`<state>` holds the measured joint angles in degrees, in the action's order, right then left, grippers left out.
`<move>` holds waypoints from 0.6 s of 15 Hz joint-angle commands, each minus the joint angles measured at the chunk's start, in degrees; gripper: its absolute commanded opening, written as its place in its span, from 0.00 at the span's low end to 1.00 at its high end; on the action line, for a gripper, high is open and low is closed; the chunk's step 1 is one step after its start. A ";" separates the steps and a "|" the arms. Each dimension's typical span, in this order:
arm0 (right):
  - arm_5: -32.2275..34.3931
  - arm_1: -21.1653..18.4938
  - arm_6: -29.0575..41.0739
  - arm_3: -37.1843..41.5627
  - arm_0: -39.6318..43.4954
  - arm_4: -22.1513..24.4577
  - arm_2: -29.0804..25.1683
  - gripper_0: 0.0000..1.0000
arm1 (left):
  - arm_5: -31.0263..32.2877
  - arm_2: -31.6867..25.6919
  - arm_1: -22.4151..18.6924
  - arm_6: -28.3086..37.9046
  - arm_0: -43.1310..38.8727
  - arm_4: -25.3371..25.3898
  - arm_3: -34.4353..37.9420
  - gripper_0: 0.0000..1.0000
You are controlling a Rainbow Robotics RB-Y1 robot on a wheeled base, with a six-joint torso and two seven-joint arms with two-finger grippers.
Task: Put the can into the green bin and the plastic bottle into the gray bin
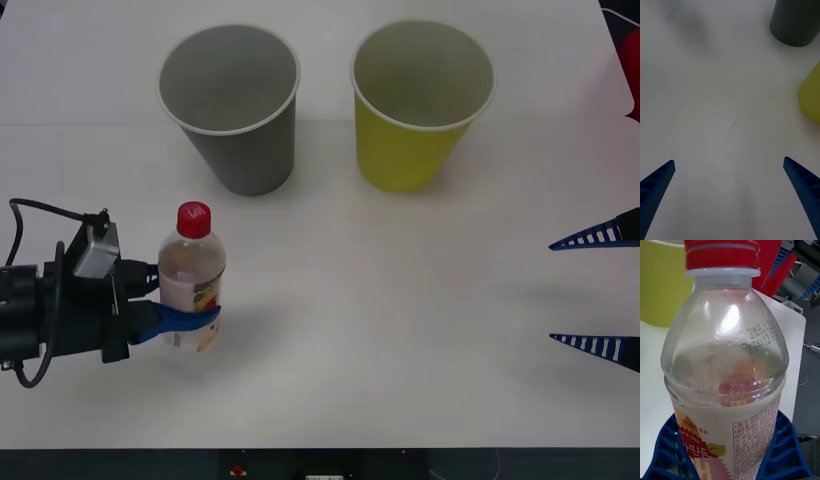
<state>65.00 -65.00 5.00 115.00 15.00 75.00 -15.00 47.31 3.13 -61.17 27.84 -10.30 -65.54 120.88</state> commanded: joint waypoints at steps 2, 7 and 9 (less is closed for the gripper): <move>0.00 0.00 0.00 0.00 0.00 0.00 0.00 1.00 | 0.07 -8.76 -3.16 14.70 -2.62 -3.80 6.12 0.00; 0.00 0.00 0.00 0.00 0.00 0.00 0.00 1.00 | 3.85 -23.00 -2.99 38.61 -4.91 -14.09 15.44 0.00; 0.00 0.00 0.00 0.00 0.00 0.00 0.00 1.00 | 5.52 -26.69 -2.99 43.53 -4.73 -14.70 15.97 0.00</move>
<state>65.00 -65.00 5.00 115.00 15.00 75.00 -15.00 52.41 -22.40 -64.18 69.93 -15.16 -79.95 136.74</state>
